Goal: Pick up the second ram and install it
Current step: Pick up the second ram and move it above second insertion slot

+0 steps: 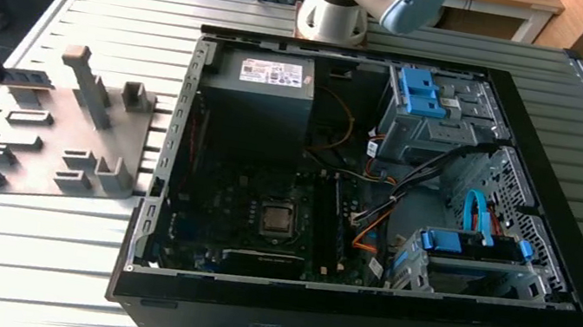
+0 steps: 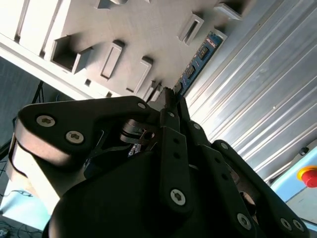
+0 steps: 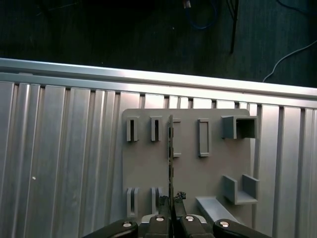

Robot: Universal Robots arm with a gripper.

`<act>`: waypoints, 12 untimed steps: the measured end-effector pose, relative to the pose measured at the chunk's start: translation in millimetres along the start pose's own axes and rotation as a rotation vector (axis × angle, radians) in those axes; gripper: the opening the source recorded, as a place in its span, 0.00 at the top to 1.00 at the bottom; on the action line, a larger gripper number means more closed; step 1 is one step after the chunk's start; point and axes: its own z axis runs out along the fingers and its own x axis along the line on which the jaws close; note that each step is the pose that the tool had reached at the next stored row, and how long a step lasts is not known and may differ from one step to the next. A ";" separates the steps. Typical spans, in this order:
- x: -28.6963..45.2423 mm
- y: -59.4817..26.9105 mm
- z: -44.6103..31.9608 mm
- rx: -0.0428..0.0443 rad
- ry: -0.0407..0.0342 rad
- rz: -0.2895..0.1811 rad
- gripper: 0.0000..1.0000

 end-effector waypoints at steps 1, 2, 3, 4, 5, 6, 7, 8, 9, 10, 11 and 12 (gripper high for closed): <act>-0.1 0.0 -1.5 0.0000 0.0000 0.000 0.86; -0.2 0.1 -3.0 -0.0001 0.0000 0.000 0.86; -0.4 0.1 -4.8 0.0000 -0.0002 0.000 0.86; -0.5 0.2 -6.6 0.0000 -0.0002 0.000 0.86; -0.6 0.2 -8.6 -0.0001 -0.0002 0.000 0.86; -0.8 0.2 -10.5 -0.0001 -0.0003 0.000 0.86; -0.9 0.3 -12.2 -0.0001 -0.0003 0.000 0.86; -1.0 0.3 -13.8 0.0001 -0.0004 0.000 0.86; -1.3 0.4 -17.3 0.0000 -0.0004 0.000 0.86; -1.4 0.4 -18.9 0.0000 -0.0005 0.000 0.86; -1.5 0.5 -20.5 -0.0001 -0.0005 0.000 0.86; -1.6 0.5 -22.0 -0.0001 -0.0006 0.000 0.86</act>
